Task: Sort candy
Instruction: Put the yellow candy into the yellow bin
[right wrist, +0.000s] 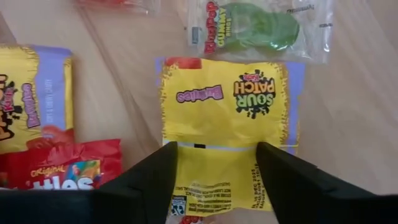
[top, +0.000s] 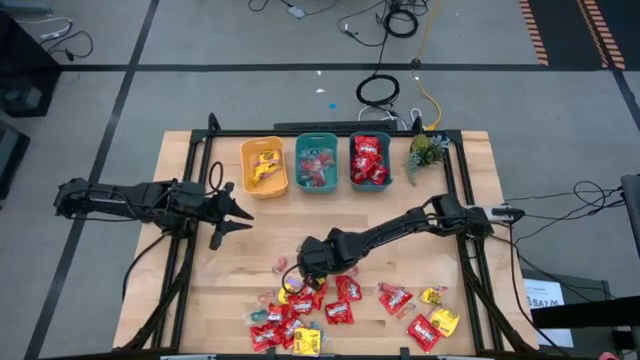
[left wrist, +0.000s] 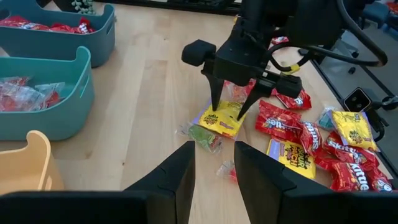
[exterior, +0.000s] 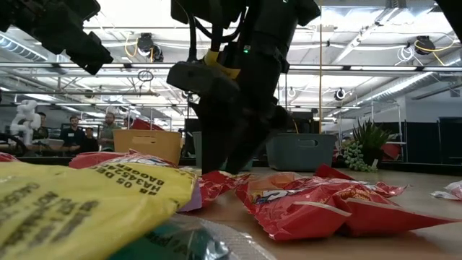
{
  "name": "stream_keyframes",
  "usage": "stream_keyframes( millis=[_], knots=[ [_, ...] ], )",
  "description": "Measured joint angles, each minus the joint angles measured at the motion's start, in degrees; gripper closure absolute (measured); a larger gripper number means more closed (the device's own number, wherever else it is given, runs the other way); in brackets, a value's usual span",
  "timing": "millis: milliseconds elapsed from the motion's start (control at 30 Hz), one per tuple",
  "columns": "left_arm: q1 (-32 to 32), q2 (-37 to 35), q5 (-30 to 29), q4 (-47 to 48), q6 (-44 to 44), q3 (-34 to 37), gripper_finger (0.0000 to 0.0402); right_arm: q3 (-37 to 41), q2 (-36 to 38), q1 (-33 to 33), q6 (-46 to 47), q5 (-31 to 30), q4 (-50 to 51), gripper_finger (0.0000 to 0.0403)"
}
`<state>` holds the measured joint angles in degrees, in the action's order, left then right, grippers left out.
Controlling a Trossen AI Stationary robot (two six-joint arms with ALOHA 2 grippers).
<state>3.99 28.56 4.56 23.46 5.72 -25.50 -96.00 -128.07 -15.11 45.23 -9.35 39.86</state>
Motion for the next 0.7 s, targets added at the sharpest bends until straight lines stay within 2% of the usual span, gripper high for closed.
stream_keyframes(
  millis=[100, 333, 700],
  knots=[
    [0.0, 0.0, 0.0, 0.0, 0.0, 0.0, 0.0281, 0.1, 0.0, 0.0, 0.0, -0.1, 0.1, 0.0244],
    [0.0, 0.0, 0.0, 0.0, 0.4, 0.0, 0.0281, 0.2, 0.0, 0.0, -0.1, 0.4, 0.1, 0.0384],
    [0.0, 0.0, 0.0, 0.0, 1.4, 0.0, 0.0281, 0.2, 0.3, 0.0, 0.0, 0.8, 0.2, 0.04]
  ],
)
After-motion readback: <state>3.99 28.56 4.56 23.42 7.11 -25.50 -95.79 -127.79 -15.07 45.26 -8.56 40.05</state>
